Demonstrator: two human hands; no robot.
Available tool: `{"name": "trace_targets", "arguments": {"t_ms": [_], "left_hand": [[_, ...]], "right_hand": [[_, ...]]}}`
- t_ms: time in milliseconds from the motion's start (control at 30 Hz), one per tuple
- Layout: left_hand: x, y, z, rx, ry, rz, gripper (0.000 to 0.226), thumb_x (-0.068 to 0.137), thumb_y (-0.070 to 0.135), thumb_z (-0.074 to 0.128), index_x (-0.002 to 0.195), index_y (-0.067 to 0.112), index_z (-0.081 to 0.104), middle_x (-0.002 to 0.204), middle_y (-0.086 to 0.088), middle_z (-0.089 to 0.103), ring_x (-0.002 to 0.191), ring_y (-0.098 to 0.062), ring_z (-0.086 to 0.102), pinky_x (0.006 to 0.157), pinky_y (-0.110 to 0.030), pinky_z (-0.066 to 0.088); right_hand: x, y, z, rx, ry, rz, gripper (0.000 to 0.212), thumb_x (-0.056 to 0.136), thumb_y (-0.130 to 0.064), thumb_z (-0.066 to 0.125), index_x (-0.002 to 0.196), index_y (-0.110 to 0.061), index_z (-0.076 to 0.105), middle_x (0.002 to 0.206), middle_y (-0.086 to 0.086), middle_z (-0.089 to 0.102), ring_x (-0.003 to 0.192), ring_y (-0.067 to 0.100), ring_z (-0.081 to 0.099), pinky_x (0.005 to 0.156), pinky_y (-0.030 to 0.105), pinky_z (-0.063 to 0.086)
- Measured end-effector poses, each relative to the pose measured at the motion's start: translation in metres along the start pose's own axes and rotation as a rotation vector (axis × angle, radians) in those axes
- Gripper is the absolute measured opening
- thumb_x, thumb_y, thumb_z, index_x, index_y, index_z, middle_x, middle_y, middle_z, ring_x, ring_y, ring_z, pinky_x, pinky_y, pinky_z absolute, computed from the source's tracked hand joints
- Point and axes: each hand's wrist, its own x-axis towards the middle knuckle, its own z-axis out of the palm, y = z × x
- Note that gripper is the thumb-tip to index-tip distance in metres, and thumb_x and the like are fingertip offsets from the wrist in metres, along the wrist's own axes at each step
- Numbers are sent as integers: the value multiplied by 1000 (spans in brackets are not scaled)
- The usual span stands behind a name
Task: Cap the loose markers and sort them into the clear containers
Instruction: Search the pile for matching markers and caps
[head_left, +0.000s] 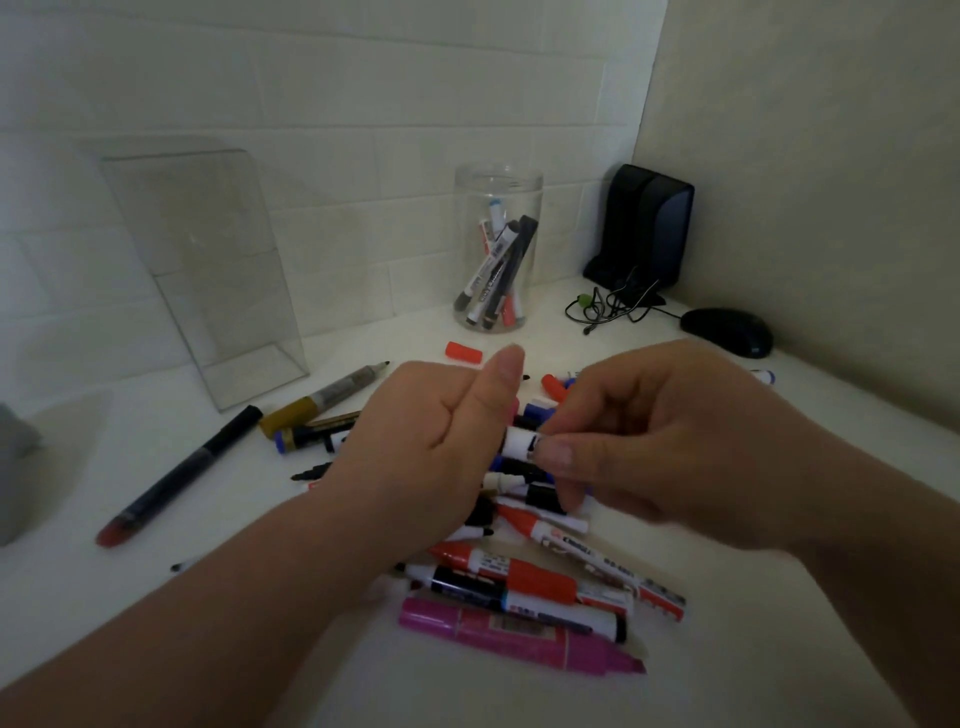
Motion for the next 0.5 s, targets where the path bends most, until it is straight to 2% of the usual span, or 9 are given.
{"name": "trace_targets", "arguments": {"t_ms": [67, 100, 167, 233, 267, 333, 400, 500], "left_hand": [[2, -4, -2, 10, -45, 57, 61, 96, 57, 33, 48, 20, 44, 45, 6, 45, 42, -8, 42, 46, -10, 33], [4, -7, -3, 23, -59, 69, 62, 97, 57, 34, 49, 19, 46, 47, 3, 47, 43, -9, 44, 46, -10, 34], [8, -14, -3, 66, -73, 95, 64, 100, 60, 35, 53, 20, 51, 55, -1, 53, 47, -12, 49, 48, -14, 37], [9, -15, -1, 82, -65, 120, 56, 99, 58, 38, 61, 20, 55, 59, -2, 54, 54, -16, 52, 50, -20, 39], [9, -14, 0, 61, -38, 115, 50, 99, 56, 41, 66, 21, 55, 63, -2, 54, 57, -17, 51, 51, -23, 39], [8, -10, 2, -53, 88, 91, 36, 103, 42, 42, 76, 24, 54, 70, -1, 54, 63, -15, 51, 54, -23, 41], [11, -12, -2, -120, 249, 87, 26, 103, 28, 40, 83, 25, 56, 73, 6, 54, 69, -10, 53, 59, -15, 41], [18, -20, -12, -94, 364, 45, 33, 107, 27, 37, 76, 23, 50, 67, 12, 52, 65, -5, 52, 60, -10, 38]], "right_hand": [[4, 3, 1, 342, -133, 184, 19, 76, -24, 74, 80, -5, 71, 71, 17, 70, 40, 14, 43, 37, 19, 33], [6, 5, 4, 399, -147, 208, 21, 75, -23, 73, 81, -3, 71, 71, 20, 68, 40, 15, 41, 38, 18, 31], [8, 9, 8, 320, -127, 189, 23, 78, -24, 72, 83, -3, 69, 73, 18, 71, 44, 19, 48, 40, 22, 37], [9, 9, 12, 94, -70, 142, 16, 84, -26, 72, 85, -10, 71, 75, 8, 75, 54, 21, 62, 52, 28, 51], [8, 9, 12, -8, -45, 116, 11, 85, -27, 73, 85, -16, 72, 75, 3, 76, 59, 19, 67, 60, 29, 55], [8, 9, 14, -128, 11, 75, 9, 84, -32, 76, 84, -24, 72, 74, -3, 73, 62, 15, 66, 64, 28, 57], [9, 6, 15, -108, 78, 73, 11, 79, -34, 78, 84, -26, 72, 75, -1, 73, 64, 15, 64, 65, 29, 57], [16, -3, 12, 47, 163, 102, 22, 80, -23, 76, 99, -27, 67, 83, 2, 76, 67, 14, 69, 63, 29, 55]]}}
